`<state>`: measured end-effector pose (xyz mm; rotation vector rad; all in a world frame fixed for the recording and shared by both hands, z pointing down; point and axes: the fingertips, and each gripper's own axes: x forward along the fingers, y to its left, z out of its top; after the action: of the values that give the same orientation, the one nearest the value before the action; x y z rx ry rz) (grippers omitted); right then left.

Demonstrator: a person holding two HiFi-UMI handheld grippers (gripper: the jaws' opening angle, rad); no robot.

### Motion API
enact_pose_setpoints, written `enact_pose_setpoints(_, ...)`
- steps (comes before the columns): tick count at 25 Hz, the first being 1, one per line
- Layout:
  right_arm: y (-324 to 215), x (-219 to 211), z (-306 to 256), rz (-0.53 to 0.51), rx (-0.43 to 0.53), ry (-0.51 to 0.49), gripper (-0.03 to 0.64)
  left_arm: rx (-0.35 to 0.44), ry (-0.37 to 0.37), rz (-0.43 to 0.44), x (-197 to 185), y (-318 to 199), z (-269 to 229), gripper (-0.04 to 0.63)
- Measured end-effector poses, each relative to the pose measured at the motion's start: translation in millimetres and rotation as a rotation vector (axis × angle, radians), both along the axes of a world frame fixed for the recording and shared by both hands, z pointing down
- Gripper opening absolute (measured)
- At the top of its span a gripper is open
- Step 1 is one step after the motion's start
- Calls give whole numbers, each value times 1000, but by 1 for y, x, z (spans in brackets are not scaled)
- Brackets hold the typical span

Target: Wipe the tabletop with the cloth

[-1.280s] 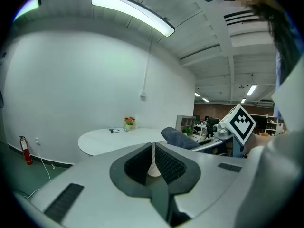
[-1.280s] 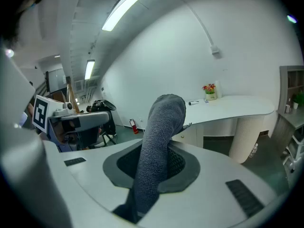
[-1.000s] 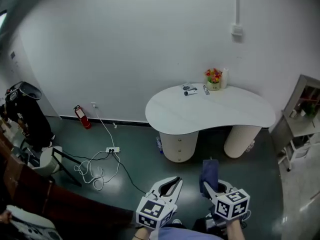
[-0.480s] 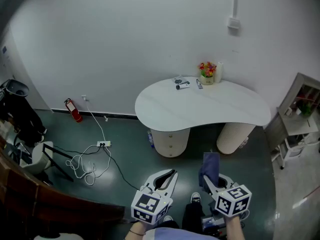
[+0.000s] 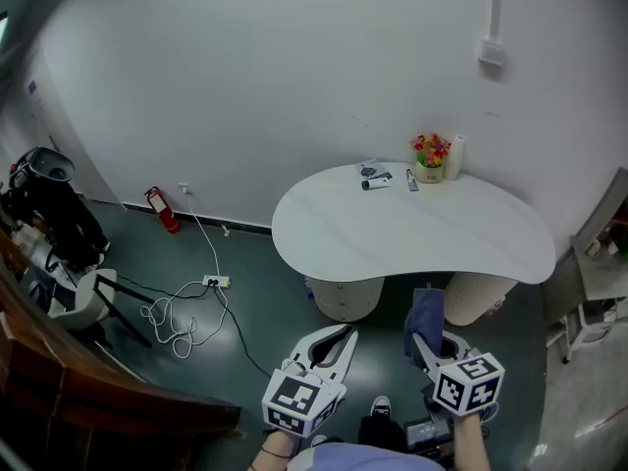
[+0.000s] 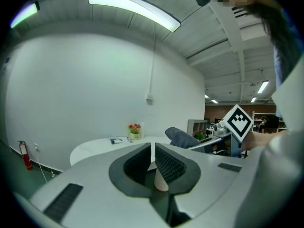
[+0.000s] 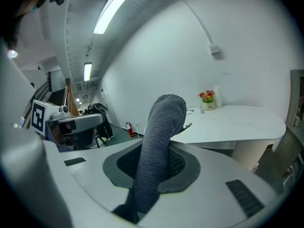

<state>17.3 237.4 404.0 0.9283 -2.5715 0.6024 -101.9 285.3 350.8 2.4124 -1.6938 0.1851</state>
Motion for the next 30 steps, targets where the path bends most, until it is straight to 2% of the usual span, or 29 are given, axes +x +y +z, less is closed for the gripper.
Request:
enact_pose_setpoints(6, -62, 9, -2, -75, 1, -13, 71, -9, -3, -64, 21, -53, 0, 20)
enact_pose_setpoints(15, -116, 22, 11, -153, -31, -10, 71, -43, -33, -137, 33, -94, 5, 20)
enact_pose_setpoints(24, -147, 1, 32, -180, -68, -2, 70, -69, -37, -160, 12, -123, 17, 20)
enact_pose_setpoints(30, -188, -25, 36, -146, -69, 13, 71, -76, -40, -117, -17, -162, 27, 20)
